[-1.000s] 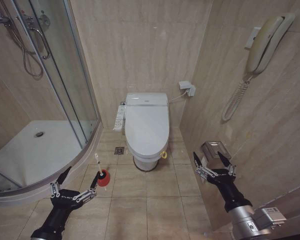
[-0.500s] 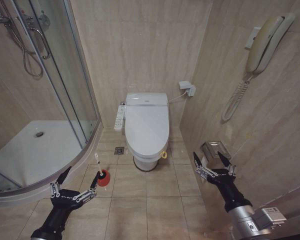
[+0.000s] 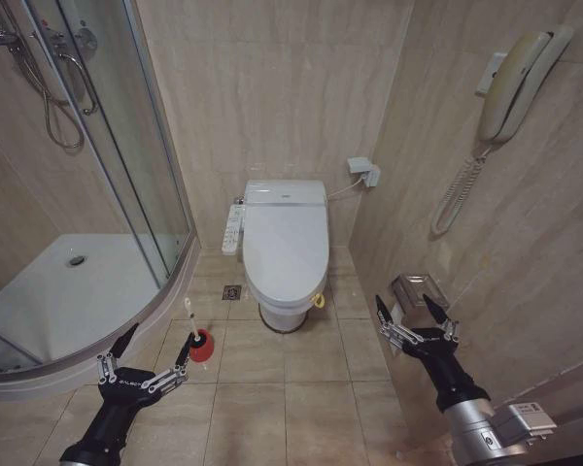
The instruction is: Open the toilet lid, clean the toilet bowl with a toilet brush, close the toilet lid, and flush.
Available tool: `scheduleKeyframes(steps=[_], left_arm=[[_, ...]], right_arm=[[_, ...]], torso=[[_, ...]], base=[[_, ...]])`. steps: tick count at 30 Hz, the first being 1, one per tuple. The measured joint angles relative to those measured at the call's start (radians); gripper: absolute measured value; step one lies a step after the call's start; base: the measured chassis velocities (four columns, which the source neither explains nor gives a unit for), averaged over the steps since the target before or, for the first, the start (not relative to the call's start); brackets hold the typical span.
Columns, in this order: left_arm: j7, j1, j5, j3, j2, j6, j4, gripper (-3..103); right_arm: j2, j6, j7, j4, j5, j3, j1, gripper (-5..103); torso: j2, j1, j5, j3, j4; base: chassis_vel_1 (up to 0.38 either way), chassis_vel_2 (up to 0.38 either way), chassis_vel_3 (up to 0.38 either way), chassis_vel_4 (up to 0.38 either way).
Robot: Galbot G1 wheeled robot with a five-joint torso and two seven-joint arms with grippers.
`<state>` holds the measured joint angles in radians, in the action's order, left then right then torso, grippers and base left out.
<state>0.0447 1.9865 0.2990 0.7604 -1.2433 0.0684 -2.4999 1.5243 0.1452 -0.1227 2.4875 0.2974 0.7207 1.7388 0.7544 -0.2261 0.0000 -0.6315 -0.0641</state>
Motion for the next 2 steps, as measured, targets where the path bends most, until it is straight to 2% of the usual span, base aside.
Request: scheduleKeyframes(steps=[2], left_arm=[[0.0, 0.0, 0.0, 0.0, 0.0, 0.0, 0.0, 100]], right_arm=[[0.0, 0.0, 0.0, 0.0, 0.0, 0.0, 0.0, 100]], torso=[[0.0, 0.0, 0.0, 0.0, 0.0]], base=[[0.0, 0.0, 0.0, 0.0]])
